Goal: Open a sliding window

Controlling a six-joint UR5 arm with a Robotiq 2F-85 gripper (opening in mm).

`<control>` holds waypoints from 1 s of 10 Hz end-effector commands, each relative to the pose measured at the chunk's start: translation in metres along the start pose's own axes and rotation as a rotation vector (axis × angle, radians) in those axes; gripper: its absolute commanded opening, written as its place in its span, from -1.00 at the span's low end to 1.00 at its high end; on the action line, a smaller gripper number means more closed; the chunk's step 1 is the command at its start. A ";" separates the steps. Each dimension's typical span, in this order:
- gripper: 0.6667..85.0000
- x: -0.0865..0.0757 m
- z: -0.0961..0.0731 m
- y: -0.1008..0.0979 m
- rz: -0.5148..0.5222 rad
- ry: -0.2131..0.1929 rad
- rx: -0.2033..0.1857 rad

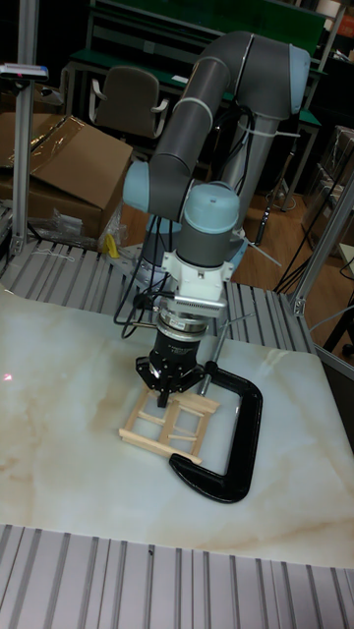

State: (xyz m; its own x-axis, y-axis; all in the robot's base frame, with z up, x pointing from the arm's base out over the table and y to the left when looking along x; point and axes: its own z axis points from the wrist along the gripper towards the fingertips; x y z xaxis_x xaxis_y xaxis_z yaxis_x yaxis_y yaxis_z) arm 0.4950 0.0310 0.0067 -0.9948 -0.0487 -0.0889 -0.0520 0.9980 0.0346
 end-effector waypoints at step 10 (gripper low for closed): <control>-1.00 -0.013 -0.016 0.005 0.021 -0.009 0.005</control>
State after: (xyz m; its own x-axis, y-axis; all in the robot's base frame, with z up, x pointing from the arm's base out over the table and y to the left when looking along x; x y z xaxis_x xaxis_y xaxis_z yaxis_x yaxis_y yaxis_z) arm 0.4969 0.0293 0.0141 -0.9949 -0.0471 -0.0889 -0.0501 0.9983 0.0314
